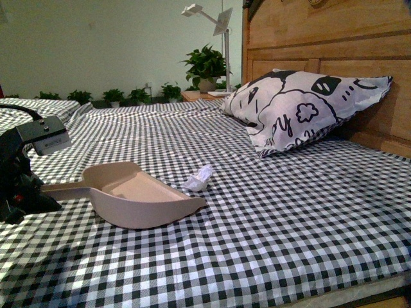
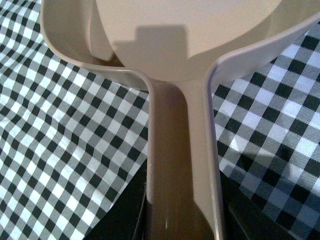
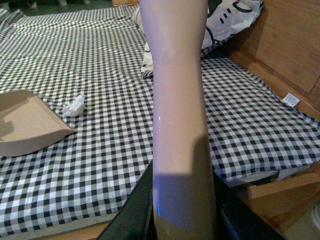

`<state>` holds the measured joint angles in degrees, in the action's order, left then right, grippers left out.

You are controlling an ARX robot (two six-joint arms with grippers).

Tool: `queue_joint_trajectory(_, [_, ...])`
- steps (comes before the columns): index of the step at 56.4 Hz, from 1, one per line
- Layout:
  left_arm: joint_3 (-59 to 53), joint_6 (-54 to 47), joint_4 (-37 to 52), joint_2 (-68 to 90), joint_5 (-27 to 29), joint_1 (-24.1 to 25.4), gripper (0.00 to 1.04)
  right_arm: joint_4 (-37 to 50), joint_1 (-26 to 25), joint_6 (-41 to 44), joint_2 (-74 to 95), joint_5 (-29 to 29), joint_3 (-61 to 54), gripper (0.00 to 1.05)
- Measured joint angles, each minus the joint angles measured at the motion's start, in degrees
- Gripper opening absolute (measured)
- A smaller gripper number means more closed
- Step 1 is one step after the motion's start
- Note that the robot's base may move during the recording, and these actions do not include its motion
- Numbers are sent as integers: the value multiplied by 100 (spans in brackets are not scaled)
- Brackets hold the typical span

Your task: Clean up trash

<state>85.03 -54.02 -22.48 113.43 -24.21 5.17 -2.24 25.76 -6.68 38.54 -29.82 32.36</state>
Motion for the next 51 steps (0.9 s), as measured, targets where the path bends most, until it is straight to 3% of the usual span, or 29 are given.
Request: queue_joint_trajectory(51, [-155, -55, 76, 11, 46, -61, 28, 0, 0, 0, 0, 0, 0, 21])
